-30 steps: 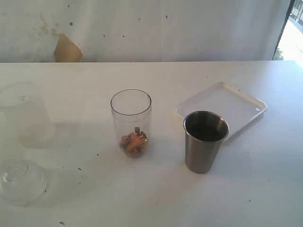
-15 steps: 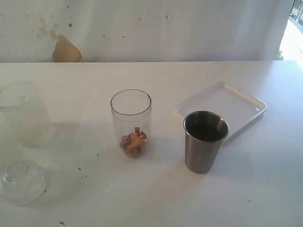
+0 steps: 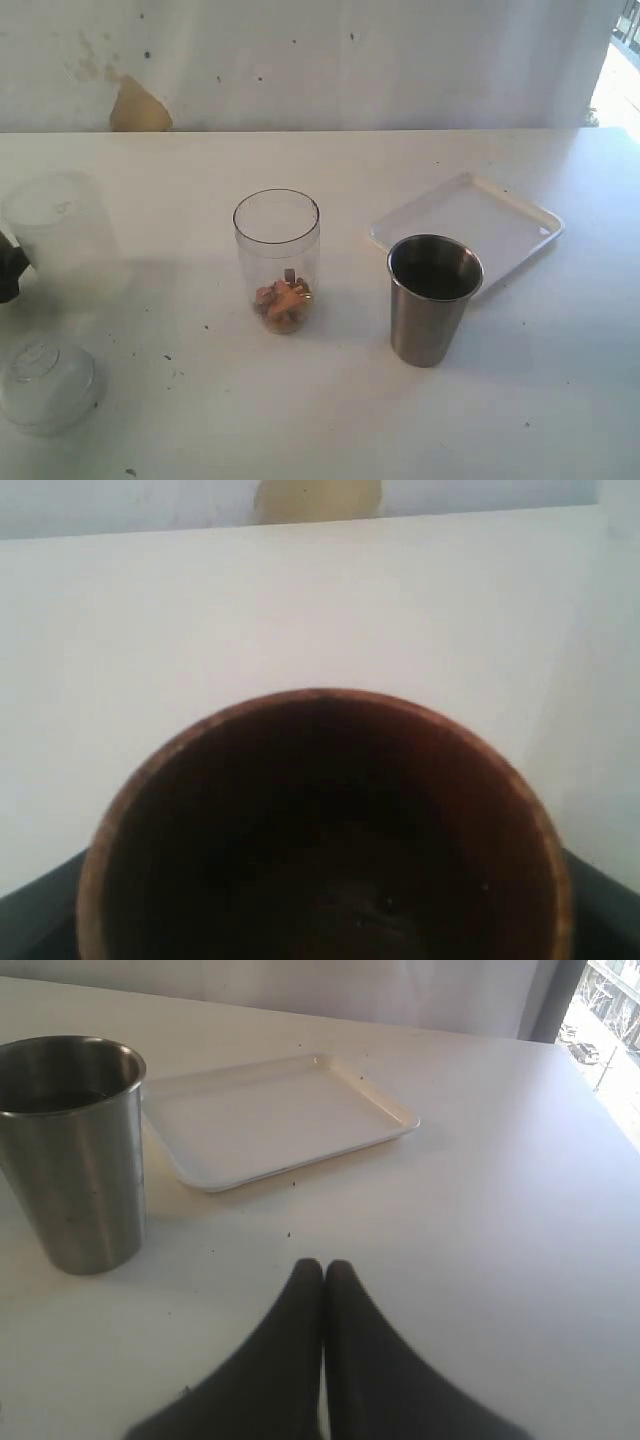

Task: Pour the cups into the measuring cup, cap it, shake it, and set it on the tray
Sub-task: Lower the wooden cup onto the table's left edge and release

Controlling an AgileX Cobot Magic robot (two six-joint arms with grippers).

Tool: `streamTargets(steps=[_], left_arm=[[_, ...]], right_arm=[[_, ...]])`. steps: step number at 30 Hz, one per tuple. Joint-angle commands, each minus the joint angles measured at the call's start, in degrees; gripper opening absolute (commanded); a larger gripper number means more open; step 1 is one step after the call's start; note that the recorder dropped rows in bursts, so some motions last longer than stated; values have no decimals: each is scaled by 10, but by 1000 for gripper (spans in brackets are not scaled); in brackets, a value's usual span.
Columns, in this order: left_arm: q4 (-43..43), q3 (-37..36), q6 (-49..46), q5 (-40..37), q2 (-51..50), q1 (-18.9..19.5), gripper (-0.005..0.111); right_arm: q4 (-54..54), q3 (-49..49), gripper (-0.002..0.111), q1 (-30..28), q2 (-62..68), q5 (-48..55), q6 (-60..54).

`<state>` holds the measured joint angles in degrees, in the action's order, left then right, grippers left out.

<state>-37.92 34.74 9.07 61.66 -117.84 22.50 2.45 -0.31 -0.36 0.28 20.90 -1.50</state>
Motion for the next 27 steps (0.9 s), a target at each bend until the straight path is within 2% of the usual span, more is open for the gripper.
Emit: streamTargets(steps=[1,3,11,17,23,27], left_arm=[[-48,25,5,16,-9,-3,0],[-68,35,16,12,-16,-18,0],[-55,74,16,12,-22,-102,0],[-15,107,35,-54,-22,-165,0],[10,121,43,-79,-22,-175,0],[96,121,44,-123,-22,-173,0]], right_arm=[[3,3,0,-3,-3,-7,2],[3,3,0,-3,-3,-7,2],[3,3,0,-3,-3,-7,2],[3,3,0,-3,-3,-7,2],[3,3,0,-3,-3,-7,2],[3,3,0,-3,-3,-7,2]])
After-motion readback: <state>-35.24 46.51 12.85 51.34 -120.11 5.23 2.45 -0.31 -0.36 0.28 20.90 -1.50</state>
